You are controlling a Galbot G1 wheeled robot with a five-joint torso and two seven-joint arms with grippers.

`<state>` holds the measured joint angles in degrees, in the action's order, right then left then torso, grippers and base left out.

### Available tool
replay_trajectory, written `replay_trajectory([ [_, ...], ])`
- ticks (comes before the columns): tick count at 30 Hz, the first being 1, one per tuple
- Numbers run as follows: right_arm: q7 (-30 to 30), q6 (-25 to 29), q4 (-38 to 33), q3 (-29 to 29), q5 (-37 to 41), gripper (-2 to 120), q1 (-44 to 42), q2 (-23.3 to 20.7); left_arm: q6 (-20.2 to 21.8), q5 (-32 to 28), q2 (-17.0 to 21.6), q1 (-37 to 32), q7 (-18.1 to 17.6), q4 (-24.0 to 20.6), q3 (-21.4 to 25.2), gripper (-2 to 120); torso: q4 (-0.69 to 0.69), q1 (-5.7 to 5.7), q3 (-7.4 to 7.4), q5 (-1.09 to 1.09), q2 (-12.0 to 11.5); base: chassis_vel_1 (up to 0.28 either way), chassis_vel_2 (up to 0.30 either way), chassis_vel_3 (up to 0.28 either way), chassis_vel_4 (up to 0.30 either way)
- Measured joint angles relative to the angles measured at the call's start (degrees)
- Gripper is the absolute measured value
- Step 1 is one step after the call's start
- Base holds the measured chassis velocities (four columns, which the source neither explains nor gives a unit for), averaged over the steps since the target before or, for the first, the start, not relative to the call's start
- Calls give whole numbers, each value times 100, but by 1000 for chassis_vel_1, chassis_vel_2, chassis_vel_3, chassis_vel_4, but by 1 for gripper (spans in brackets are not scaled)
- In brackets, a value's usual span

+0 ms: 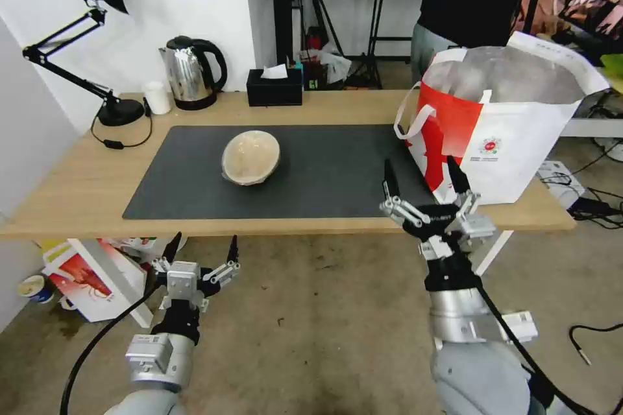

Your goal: Pick up the trash from the table and place it into the takeout bag.

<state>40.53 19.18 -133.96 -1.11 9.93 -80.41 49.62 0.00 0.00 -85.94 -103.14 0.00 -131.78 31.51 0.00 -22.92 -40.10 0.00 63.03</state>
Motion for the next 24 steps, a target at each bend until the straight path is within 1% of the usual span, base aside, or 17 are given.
replay_trajectory([
  [5, 226, -158, -28, 37, -163, 100, -242, -5, 0, 0, 0, 0, 0, 0, 0, 100, 0, 0, 0, 0, 0, 0, 0, 0, 0],
  [8, 473, -462, -148, 81, -226, 100, -531, -45, 0, 0, 0, 0, 0, 0, 0, 100, -1, 0, 0, 0, 0, 0, 0, 0, 0],
  [12, 619, -568, -187, 111, -281, 100, -742, -66, 0, 0, 0, 0, 0, 0, 0, 100, 0, 0, 0, -1, 0, 0, 0, 0, 0],
  [15, 665, -573, -154, 145, -296, 100, -837, -54, 0, 0, 0, 0, 0, 0, 0, 100, -1, 0, 0, -1, 0, 0, 0, 0, 0],
  [24, 789, -470, 273, 234, -502, 100, -882, 55, 0, 0, 0, 0, 0, 0, 0, 100, 0, 0, 0, 0, -1, 0, 0, 0, 0],
])
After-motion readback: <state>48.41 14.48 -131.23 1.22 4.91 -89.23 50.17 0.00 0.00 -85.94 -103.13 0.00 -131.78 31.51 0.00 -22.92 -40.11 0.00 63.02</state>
